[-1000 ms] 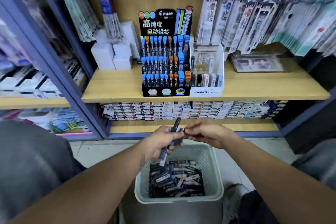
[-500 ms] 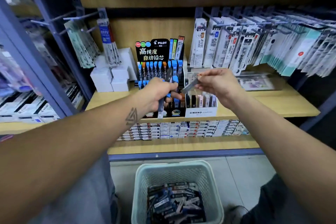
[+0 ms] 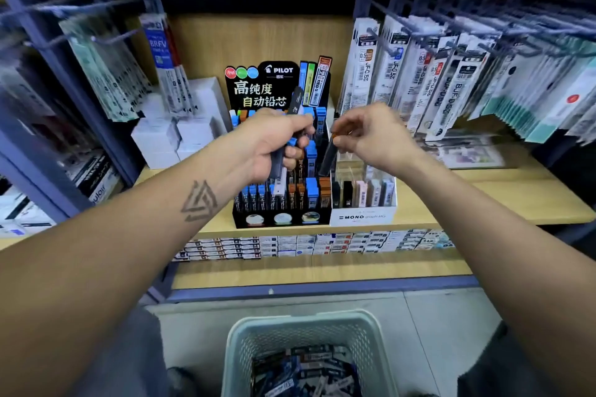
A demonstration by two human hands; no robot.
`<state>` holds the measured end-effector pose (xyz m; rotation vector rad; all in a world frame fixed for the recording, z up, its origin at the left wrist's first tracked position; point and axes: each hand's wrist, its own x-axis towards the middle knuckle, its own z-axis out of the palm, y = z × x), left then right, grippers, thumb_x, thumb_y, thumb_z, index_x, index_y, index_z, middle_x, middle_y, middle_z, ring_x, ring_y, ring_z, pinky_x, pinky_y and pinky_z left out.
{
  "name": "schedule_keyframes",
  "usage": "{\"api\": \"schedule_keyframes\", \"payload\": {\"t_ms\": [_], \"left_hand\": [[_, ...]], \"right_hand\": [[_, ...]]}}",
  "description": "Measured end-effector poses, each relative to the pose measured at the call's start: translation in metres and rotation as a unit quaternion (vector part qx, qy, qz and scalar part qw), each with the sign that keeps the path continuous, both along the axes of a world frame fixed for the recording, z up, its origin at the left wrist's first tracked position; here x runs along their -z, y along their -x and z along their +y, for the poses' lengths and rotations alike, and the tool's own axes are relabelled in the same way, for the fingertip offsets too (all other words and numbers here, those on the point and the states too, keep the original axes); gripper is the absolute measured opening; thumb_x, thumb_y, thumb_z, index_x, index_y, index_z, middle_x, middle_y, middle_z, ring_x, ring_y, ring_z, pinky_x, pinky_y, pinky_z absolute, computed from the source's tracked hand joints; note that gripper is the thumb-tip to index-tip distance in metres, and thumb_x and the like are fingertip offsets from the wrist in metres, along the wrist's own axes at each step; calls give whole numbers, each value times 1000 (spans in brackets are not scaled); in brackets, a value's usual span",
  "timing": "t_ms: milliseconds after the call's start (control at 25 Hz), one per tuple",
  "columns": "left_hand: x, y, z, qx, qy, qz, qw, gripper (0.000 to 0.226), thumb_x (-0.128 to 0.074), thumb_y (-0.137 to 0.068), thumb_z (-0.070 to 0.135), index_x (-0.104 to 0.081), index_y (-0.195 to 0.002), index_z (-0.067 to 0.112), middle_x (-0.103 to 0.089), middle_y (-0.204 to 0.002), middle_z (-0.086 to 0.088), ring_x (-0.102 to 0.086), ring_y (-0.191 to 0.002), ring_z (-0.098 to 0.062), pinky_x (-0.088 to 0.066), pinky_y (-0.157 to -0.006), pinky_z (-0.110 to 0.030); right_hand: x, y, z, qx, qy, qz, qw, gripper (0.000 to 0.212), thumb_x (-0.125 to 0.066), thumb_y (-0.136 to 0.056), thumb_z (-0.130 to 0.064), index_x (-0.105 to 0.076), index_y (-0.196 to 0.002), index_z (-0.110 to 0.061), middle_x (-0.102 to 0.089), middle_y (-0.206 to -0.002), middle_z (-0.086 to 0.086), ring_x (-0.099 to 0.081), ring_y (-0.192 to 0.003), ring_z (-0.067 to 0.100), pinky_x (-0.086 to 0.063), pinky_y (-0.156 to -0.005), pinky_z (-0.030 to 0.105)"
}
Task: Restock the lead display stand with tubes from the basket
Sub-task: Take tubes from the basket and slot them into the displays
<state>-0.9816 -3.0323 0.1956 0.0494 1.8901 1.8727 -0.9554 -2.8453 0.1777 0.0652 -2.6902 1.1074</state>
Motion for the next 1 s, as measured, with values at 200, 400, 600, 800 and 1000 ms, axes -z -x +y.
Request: {"api": "schedule_keyframes", "payload": {"t_ms": [200,400,600,800,1000], "left_hand": [[6,6,-7,-15,13,-6,1000,24,-55,-103,24,-57,-82,11,-48,-51,1,-31,-37,-8,-24,-36,-15],[6,2,-8,-25,20,-4,999,26,-55,-103,24,-57,-80,12,-48,-52,1,-32,-38,-8,-24,-38,-15],[9,-2,-3,-18,36,8,999,23,-57,-102,23,-57,-82,11,-49,-54,-1,-33,-39,-9,-24,-40,-17],[13,-1,-3,-18,52,13,998,17,-58,-101,24,-59,-90,11,-51,-57,-1,-34,-42,-11,-25,-40,-18],[15,-4,1,-17,59,17,998,19,-57,-101,23,-59,-87,11,-51,-56,-1,-34,-42,-11,-26,-40,-18]], "right_hand": [[0,3,-4,-2,51,-45,998,19,-74,-85,2,-71,-83,-17,-73,-78,5,-73,-66,17,-59,-65,26],[-12,-1,-4,-48,158,-116,979,9,-71,-83,10,-69,-91,6,-72,-81,20,-74,-71,24,-59,-73,31],[-16,4,1,-27,-25,-53,998,9,-79,-82,-7,-72,-85,-12,-74,-82,6,-72,-79,22,-60,-84,41],[-10,-3,2,-46,-131,-3,990,24,-77,-85,-7,-70,-98,-26,-68,-89,-9,-66,-86,10,-58,-89,35],[-17,-8,1,-59,-129,-1,990,29,-78,-83,-6,-69,-94,-32,-69,-87,-9,-67,-87,12,-57,-89,33]]}}
